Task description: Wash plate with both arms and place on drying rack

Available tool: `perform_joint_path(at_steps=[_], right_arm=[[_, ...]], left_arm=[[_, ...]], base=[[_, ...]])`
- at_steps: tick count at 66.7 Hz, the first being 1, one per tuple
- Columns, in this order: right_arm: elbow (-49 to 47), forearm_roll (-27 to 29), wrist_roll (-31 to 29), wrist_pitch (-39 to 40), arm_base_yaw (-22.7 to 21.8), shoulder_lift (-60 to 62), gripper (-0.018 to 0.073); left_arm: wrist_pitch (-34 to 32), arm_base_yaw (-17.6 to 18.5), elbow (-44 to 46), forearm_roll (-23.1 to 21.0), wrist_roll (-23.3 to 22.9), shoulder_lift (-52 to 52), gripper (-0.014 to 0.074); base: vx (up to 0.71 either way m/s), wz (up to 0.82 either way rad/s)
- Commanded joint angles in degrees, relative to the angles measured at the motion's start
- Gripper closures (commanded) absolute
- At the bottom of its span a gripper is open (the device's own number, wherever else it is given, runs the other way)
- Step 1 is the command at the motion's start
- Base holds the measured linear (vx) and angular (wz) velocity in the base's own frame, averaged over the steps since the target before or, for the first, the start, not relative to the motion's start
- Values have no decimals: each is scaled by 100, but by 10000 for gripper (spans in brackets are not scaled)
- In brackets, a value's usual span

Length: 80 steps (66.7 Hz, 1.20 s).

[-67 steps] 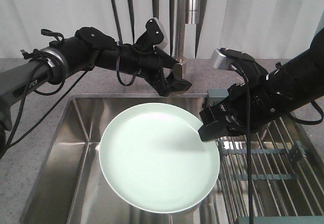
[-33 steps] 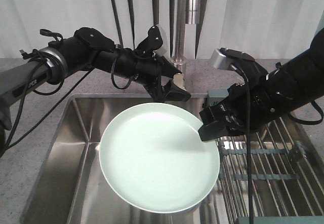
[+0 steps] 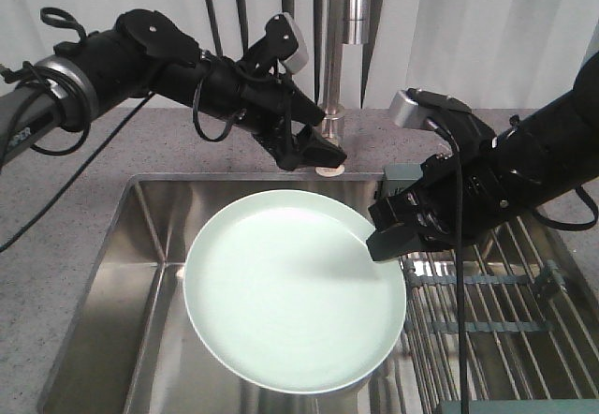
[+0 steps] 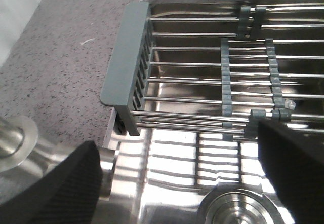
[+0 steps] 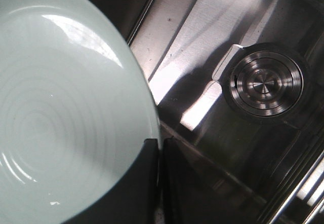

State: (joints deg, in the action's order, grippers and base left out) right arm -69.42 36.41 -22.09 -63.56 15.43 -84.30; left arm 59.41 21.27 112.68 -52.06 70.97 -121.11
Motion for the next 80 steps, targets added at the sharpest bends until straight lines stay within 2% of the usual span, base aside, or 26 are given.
perform_joint_path(at_steps=[1,12,17,19,20,26,32,39,57,66,80], right_arm=[[-152,244,-50,86,-14,223,568],[-152,244,-50,86,-14,223,568],[-152,244,-50,86,-14,223,568],[-152,244,-50,86,-14,223,568],[-152,244,-50,86,-14,223,568],[-152,244,-50,86,-14,223,568],[-152,244,-50,86,-14,223,568],[-152,244,-50,86,-14,223,568],[-152,244,-50,86,-14,223,568],[-152,244,-50,86,-14,223,568],[-152,244,-50,86,-14,223,568]], left_arm=[[-313,33,196,371,-1015,628,6],[-409,19,196,1631,-2632,1007,6],[-344,19,196,2323,-3595,1167,6],[-301,19,196,2632,-4145,1226,6],[-279,19,196,2789,-4254,1258,6],[-67,19,196,3894,-5573,1460,6],[192,19,105,4593,-6371,1689,6],[202,19,-405,4701,-6568,2114,6],[-978,-12,-2666,4711,-6618,3810,6],[-1329,-240,-3672,4704,-6711,4557,6],[-1431,-786,-4831,4710,-6769,5560,6]], base=[[0,0],[0,0],[0,0],[0,0],[0,0],[0,0],[0,0],[0,0],[0,0],[0,0],[0,0]])
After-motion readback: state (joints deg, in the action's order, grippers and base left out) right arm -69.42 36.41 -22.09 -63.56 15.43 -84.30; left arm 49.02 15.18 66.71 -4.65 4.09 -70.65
